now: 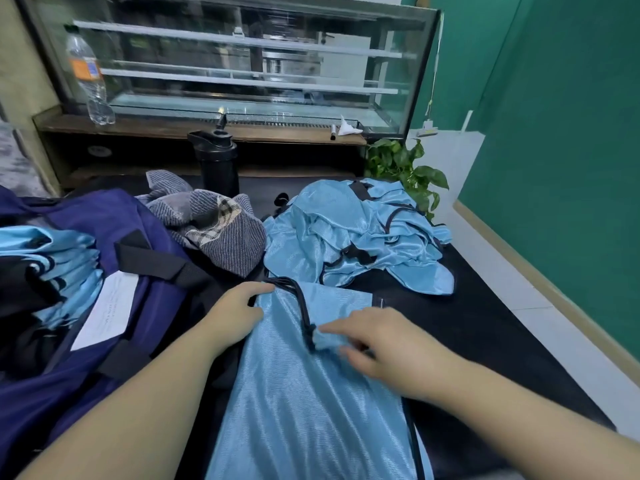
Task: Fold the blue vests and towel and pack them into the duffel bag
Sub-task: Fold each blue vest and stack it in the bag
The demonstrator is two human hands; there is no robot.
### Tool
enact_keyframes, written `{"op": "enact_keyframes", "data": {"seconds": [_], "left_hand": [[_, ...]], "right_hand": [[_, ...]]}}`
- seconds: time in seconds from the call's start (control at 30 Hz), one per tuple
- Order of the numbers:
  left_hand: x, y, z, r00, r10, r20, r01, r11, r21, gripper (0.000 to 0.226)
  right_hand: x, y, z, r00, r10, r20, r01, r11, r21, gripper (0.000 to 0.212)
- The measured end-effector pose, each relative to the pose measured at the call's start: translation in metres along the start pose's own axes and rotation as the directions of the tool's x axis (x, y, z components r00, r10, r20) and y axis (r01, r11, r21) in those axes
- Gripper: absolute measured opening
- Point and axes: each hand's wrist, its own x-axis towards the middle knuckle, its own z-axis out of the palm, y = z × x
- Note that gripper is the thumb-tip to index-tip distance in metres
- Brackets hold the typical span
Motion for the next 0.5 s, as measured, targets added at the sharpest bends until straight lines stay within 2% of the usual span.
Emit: {"op": "enact_keyframes", "data": {"seconds": [0.07, 0.13, 0.17, 0.2, 0.23, 0.27, 0.3, 0.33, 0.37, 0.4, 0.43, 0.5], "left_hand": [[0.001, -0.001, 0.000, 1.000, -0.005, 0.003, 0.005, 1.000, -0.002, 0.054], [0.001, -0.002, 0.000, 1.000, -0.012, 0.004, 0.012, 1.000, -0.010, 0.053], [0.001, -0.002, 0.000, 1.000, -0.015, 0.007, 0.015, 1.000, -0.016, 0.053], [0.002, -0.003, -0.001, 1.000, -0.018, 0.012, 0.018, 1.000, -0.023, 0.053], [0.002, -0.004, -0.001, 1.000, -0.016, 0.014, 0.017, 0.999, -0.028, 0.053], [0.003, -0.005, -0.002, 1.000, -0.022, 0.017, 0.023, 0.999, -0.037, 0.054], [0.003, -0.006, -0.002, 0.999, -0.025, 0.021, 0.026, 0.999, -0.041, 0.053], [0.003, -0.006, -0.002, 0.999, -0.031, 0.025, 0.032, 0.998, -0.046, 0.053], [0.003, -0.007, -0.002, 0.999, -0.038, 0.026, 0.040, 0.998, -0.051, 0.053], [0.003, -0.007, -0.002, 0.999, -0.047, 0.028, 0.048, 0.997, -0.059, 0.053], [0.003, -0.007, -0.002, 0.998, -0.054, 0.028, 0.056, 0.996, -0.064, 0.052], [0.004, -0.008, -0.002, 0.997, -0.072, 0.028, 0.074, 0.994, -0.076, 0.050]], "right_hand": [[-0.004, -0.002, 0.012, 0.997, -0.029, 0.071, 0.032, 0.999, -0.040, 0.036], [-0.005, 0.002, 0.018, 0.996, -0.023, 0.082, 0.029, 0.997, -0.078, 0.043], [-0.004, 0.008, 0.020, 1.000, 0.020, 0.018, -0.019, 0.998, -0.052, 0.045], [-0.002, 0.017, 0.020, 0.989, 0.107, -0.106, -0.105, 0.994, 0.023, 0.042], [0.002, 0.029, 0.019, 0.943, 0.244, -0.227, -0.218, 0.967, 0.132, 0.033], [0.006, 0.042, 0.016, 0.871, 0.398, -0.286, -0.331, 0.908, 0.256, 0.024], [0.010, 0.052, 0.013, 0.799, 0.549, -0.243, -0.446, 0.814, 0.373, 0.021], [0.014, 0.059, 0.011, 0.743, 0.659, -0.115, -0.542, 0.693, 0.475, 0.028], [0.017, 0.064, 0.011, 0.706, 0.707, 0.043, -0.608, 0.573, 0.550, 0.038], [0.020, 0.065, 0.011, 0.690, 0.705, 0.162, -0.645, 0.499, 0.579, 0.046], [0.024, 0.065, 0.009, 0.695, 0.681, 0.229, -0.660, 0.479, 0.579, 0.049], [0.031, 0.065, 0.005, 0.726, 0.624, 0.289, -0.667, 0.536, 0.517, 0.043]]}}
